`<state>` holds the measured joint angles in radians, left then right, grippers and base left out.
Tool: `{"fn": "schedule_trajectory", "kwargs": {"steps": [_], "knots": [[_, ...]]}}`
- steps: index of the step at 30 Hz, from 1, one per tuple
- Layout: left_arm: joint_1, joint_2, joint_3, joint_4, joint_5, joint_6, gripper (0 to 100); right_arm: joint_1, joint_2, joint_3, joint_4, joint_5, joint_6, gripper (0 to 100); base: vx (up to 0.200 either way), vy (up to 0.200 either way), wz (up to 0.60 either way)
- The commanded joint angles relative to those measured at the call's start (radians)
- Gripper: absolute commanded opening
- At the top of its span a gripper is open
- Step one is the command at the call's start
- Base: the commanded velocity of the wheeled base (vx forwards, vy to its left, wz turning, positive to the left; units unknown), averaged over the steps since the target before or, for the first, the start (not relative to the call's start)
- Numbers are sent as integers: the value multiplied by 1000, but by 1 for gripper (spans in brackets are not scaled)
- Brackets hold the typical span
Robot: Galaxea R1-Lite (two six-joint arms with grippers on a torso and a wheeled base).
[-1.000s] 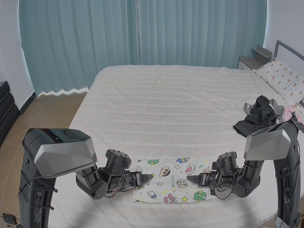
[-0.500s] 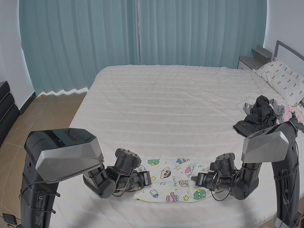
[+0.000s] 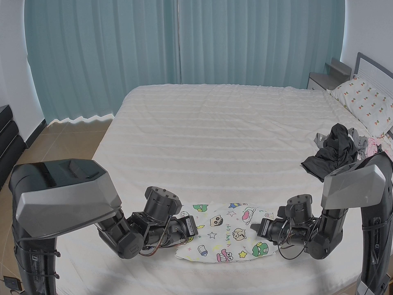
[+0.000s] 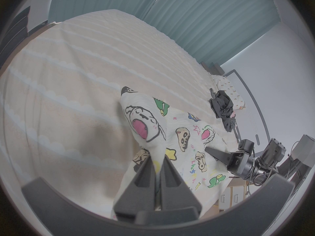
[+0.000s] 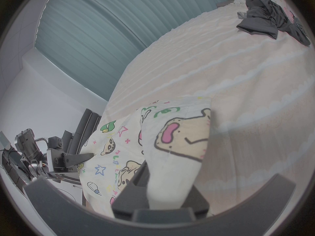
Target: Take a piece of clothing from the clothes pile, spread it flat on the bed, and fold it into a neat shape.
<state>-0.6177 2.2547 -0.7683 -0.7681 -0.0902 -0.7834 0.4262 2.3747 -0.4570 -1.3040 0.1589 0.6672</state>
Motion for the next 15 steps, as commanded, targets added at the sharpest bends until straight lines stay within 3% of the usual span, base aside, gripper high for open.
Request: {"fn": "schedule_trajectory", "kwargs": {"steps": [1,15], "knots": [[-2,-84,57,-7,-2,-4,0,2,-55,31,-1,1,0,0,0,0,0],[-34,-136,95,-7,-3,-23,0,2,-117,83,-3,-1,41,0,0,0,0]]}}
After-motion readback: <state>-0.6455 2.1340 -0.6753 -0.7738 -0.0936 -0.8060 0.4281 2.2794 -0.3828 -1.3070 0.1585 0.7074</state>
